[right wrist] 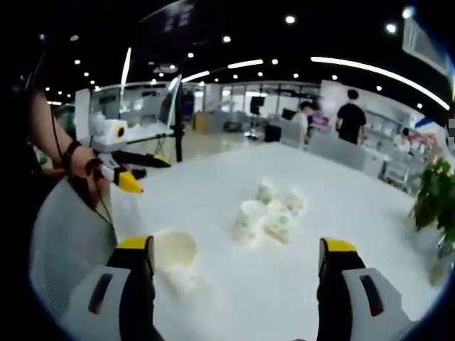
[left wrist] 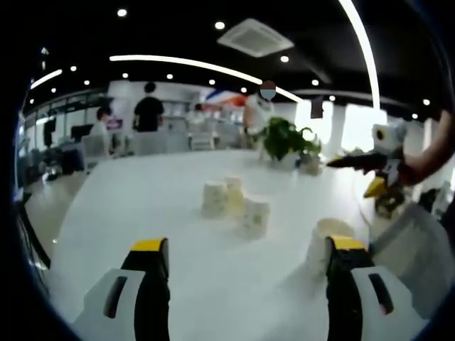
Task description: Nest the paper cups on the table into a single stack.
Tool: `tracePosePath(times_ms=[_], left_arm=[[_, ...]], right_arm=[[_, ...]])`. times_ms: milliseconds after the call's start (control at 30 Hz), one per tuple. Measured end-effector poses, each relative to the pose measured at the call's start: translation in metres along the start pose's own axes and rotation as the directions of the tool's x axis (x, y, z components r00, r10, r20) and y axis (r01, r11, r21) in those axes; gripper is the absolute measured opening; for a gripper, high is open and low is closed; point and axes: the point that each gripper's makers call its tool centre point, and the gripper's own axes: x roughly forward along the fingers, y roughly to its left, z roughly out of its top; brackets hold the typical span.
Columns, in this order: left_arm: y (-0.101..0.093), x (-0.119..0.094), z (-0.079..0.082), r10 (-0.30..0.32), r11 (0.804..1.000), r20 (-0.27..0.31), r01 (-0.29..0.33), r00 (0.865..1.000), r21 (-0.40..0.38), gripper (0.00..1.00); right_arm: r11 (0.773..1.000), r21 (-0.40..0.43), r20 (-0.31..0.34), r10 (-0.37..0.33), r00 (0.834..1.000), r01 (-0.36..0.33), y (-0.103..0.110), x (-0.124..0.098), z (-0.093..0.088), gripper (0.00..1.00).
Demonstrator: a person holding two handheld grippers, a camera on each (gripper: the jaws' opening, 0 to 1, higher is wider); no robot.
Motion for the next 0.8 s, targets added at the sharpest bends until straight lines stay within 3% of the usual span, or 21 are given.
tracePosePath(times_ms=[200, 333, 800], left_arm=[[0.002, 0.001, 0.002, 0.006, 1.0, 0.007, -0.006, 1.0, -0.006, 0.89], [0.003, 0.003, 0.003, 0.009, 1.0, 0.014, -0.009, 1.0, -0.012, 0.89], [0.005, 0.006, 0.001, 0.004, 1.0, 0.01, -0.004, 1.0, -0.018, 0.89]], right_arm=[[0.998, 0.048, 0.043, -0.054, 0.998, 0.052, -0.017, -0.008, 0.004, 0.99], [0.995, 0.067, 0.032, -0.074, 0.997, 0.071, -0.024, -0.009, -0.001, 0.99], [0.994, 0.073, 0.026, -0.083, 0.996, 0.08, -0.026, -0.006, -0.002, 0.97]])
